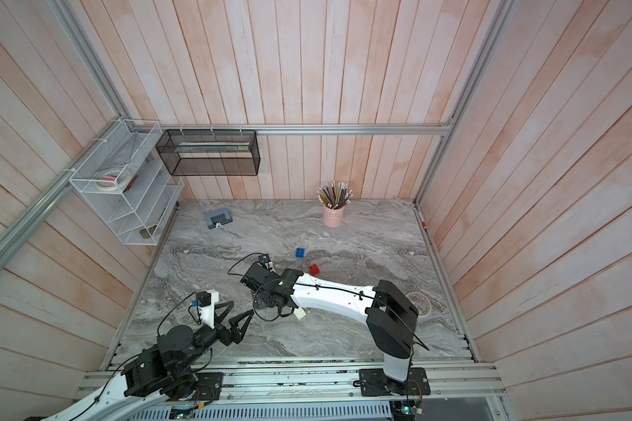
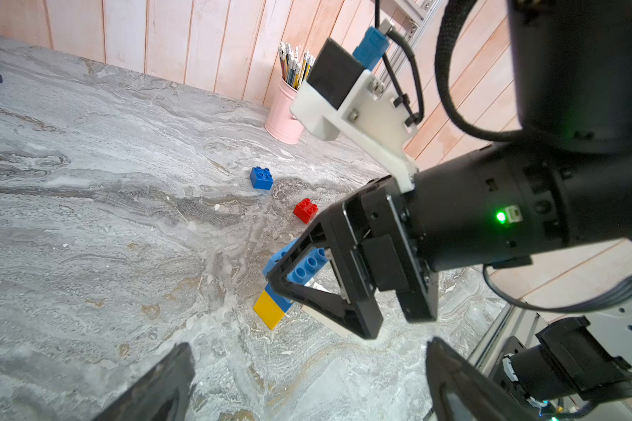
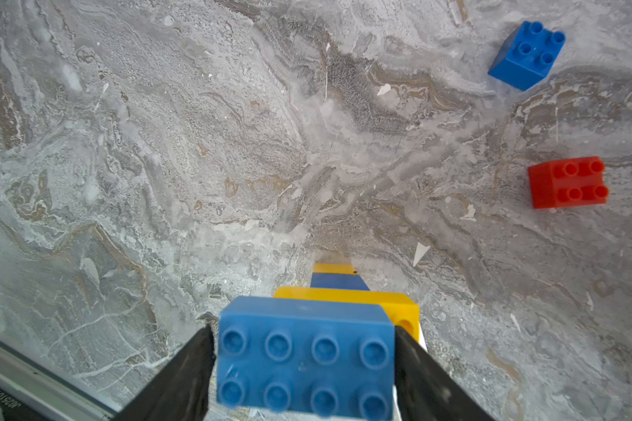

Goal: Assemble a spoon with lego
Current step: Assemble the lego brick with the lego brick, then pick up the lego brick from the center of the board.

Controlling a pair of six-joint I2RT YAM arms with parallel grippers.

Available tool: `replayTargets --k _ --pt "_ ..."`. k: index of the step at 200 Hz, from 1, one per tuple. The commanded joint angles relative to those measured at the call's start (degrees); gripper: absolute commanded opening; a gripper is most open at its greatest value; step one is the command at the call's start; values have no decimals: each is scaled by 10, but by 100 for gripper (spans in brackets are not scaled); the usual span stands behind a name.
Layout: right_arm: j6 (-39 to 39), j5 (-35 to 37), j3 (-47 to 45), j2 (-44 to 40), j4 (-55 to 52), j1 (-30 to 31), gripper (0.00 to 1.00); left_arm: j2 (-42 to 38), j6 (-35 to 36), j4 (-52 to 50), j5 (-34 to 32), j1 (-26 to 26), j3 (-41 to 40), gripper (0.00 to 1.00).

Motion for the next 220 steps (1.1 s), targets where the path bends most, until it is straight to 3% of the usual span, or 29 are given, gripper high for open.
replayTargets --k 1,78,97,135,167,198,220 --pt "2 9 -1 -26 -8 -1 80 -6 3 -1 0 1 -9 100" --pt "-36 48 -20 -124 -17 -17 87 9 2 8 21 1 -6 100" --pt "-66 -2 -71 -181 -1 -79 87 54 -20 17 29 1 -7 100" --pt "-148 -132 -190 -271 63 -260 87 167 -66 25 59 -3 11 96" --pt "-237 -191 -238 -256 93 -338 83 212 -90 46 54 -6 3 93" --pt "-285 -209 -256 -186 134 -363 74 265 -97 117 81 -6 -5 92" --pt "-321 -243 -218 -113 129 -369 67 317 -102 157 95 -6 -3 91"
